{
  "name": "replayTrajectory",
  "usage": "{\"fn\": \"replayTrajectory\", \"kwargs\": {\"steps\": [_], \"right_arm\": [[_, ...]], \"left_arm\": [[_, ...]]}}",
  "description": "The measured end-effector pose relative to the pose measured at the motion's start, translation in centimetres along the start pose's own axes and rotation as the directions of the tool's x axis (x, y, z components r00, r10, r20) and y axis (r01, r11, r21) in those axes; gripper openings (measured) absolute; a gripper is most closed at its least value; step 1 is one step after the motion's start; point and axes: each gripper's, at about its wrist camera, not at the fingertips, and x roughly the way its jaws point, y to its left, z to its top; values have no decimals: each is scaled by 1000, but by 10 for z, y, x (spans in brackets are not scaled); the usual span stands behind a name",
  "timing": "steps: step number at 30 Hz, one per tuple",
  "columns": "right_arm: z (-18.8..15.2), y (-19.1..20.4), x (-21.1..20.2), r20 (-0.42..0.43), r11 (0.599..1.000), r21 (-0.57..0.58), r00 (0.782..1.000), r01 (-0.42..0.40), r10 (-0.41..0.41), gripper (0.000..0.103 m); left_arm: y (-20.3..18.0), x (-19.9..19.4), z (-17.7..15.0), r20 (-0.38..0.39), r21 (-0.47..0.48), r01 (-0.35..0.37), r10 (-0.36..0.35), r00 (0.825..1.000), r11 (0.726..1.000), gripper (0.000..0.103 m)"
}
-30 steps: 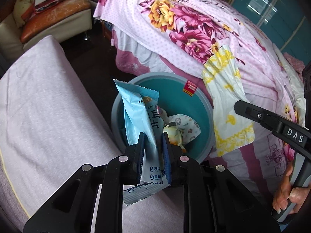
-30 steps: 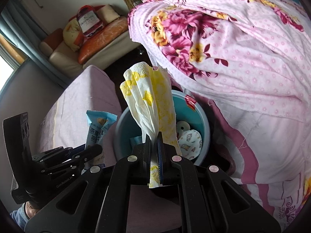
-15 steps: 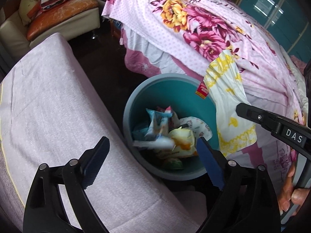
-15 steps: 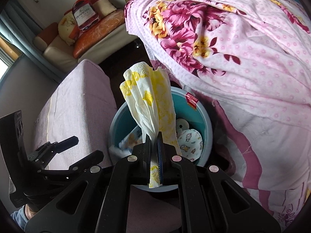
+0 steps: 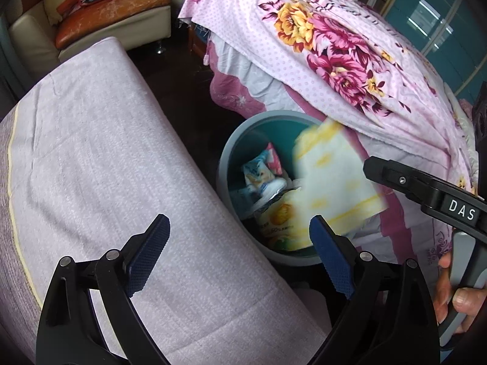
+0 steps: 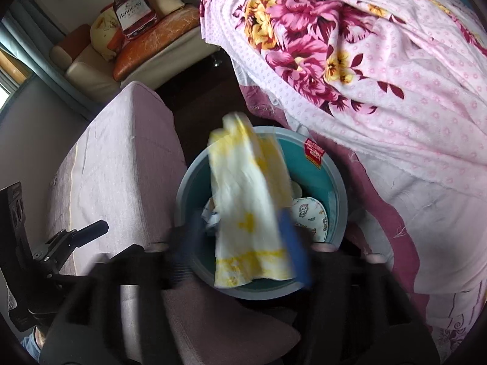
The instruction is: Collect trash
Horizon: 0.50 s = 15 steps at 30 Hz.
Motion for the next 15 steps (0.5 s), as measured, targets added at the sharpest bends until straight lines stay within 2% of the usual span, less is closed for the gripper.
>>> {"fn": "replayTrajectory", "kwargs": {"steps": [3,6,8,15], "right_arm": [[-2,4,-4,5,1000,0,1000,5,-5,72],[-5,11,-11,16,1000,-9,1000,12,-11,76],[-8,14,-18,28,1000,-17,999,16,-16,86],[-19,37,-39,58,996,-68,997,60,-56,94]], "left_arm": [[4,-7,-3,7,-14,-9,9,1000,1000,93],[11,-17,-7,16,-33,-19,20,1000,999,95],[15,-24,-9,25,-47,-28,30,999,998,96],[33,-49,-25,50,-100,-41,47,998,994,99]]}}
